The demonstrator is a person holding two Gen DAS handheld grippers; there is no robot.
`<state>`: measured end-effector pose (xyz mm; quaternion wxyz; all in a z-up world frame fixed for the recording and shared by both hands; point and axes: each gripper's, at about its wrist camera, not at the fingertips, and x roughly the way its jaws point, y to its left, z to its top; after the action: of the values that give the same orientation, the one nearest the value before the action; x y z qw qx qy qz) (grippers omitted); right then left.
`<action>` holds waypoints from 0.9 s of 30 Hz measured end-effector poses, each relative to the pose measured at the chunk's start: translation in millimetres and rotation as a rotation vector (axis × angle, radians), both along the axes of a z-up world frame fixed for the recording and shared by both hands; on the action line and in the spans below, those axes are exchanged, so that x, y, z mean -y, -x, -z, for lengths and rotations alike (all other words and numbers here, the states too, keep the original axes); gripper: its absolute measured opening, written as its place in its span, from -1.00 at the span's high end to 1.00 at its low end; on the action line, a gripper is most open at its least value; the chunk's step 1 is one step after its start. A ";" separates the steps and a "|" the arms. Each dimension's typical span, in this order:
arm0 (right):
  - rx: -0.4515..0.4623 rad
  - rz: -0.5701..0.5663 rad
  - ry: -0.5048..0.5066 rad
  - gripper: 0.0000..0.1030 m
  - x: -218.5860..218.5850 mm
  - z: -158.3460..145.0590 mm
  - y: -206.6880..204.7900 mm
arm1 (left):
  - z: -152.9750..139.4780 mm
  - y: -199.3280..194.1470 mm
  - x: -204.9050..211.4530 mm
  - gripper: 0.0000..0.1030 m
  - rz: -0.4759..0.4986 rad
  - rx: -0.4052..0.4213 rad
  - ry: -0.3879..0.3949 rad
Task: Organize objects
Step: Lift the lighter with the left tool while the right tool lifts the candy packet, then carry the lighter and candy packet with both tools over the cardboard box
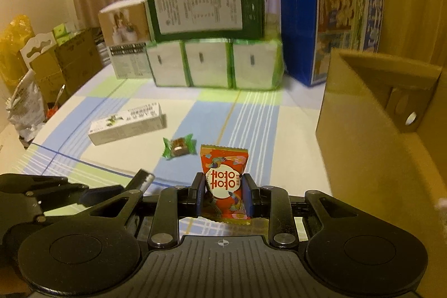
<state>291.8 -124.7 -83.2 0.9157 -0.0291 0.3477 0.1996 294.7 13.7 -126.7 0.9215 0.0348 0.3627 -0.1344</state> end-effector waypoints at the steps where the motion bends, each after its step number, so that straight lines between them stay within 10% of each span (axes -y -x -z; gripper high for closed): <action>1: 0.020 0.002 0.008 0.52 1.8 -5.3 6.9 | -4.3 4.1 -1.2 0.65 -0.010 0.004 0.010; 27: 0.062 0.063 -0.053 0.52 79.4 -107.0 238.6 | -125.6 232.6 51.6 0.66 -0.074 0.022 0.110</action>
<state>53.3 -204.1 23.8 0.9323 0.0001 0.3144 0.1789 62.1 -37.9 -1.1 0.9303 -0.0277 0.3456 -0.1196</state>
